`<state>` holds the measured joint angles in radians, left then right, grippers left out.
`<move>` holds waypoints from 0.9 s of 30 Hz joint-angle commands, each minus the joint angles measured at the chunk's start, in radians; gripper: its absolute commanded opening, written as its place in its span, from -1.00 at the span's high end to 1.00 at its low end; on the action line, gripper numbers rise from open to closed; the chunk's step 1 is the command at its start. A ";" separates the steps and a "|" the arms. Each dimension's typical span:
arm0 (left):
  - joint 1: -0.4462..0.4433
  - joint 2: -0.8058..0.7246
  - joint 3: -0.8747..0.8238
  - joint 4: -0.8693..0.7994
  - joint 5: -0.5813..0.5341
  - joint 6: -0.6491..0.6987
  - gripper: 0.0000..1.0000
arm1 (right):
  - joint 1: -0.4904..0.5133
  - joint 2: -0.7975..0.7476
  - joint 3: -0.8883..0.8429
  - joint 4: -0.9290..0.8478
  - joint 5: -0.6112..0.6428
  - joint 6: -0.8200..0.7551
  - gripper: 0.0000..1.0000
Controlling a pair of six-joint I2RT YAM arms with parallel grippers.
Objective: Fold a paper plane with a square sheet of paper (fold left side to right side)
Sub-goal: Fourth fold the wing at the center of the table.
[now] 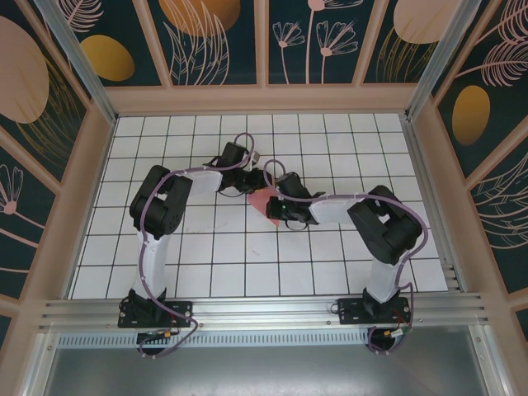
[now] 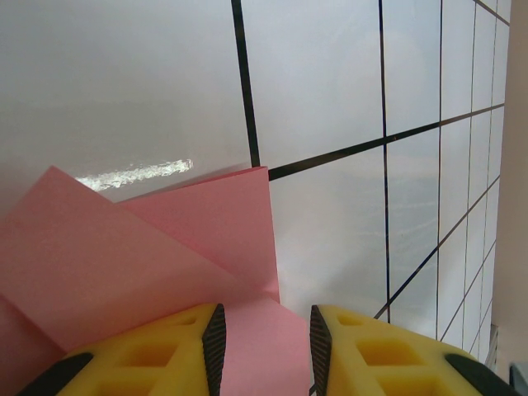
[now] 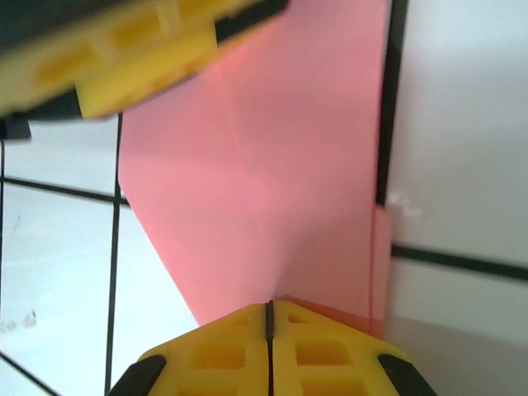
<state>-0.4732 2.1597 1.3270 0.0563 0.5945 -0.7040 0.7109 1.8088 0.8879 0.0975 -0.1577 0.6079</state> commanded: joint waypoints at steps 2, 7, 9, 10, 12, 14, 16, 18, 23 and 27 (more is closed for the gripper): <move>0.027 0.010 -0.008 -0.087 -0.092 0.032 0.26 | 0.018 -0.053 -0.064 -0.187 -0.003 -0.013 0.81; 0.028 0.003 0.010 -0.108 -0.096 0.041 0.25 | 0.013 -0.077 -0.085 -0.182 -0.015 -0.019 0.81; 0.027 0.002 0.012 -0.111 -0.098 0.040 0.25 | 0.013 -0.078 -0.104 -0.159 -0.048 -0.011 0.81; 0.028 -0.001 0.013 -0.114 -0.099 0.042 0.24 | 0.015 -0.081 -0.114 -0.154 -0.057 -0.006 0.81; 0.028 -0.003 0.017 -0.118 -0.099 0.043 0.24 | 0.015 -0.097 -0.139 -0.147 -0.056 0.004 0.81; 0.028 -0.004 0.022 -0.125 -0.101 0.046 0.23 | 0.015 -0.121 -0.166 -0.143 -0.050 0.009 0.81; 0.030 -0.003 0.033 -0.135 -0.102 0.050 0.23 | 0.015 -0.145 -0.188 -0.143 -0.056 0.013 0.81; 0.031 -0.002 0.045 -0.143 -0.103 0.053 0.23 | 0.016 -0.164 -0.205 -0.141 -0.069 0.016 0.80; 0.038 -0.007 0.103 -0.153 -0.053 0.048 0.18 | 0.009 -0.237 -0.212 -0.163 -0.052 -0.007 0.77; 0.051 -0.034 0.209 -0.181 0.020 0.043 0.13 | -0.024 -0.324 -0.190 -0.166 -0.039 -0.054 0.61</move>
<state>-0.4358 2.1590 1.4540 -0.0956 0.5709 -0.6807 0.7082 1.5539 0.6918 -0.0269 -0.2028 0.5972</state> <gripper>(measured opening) 0.432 0.175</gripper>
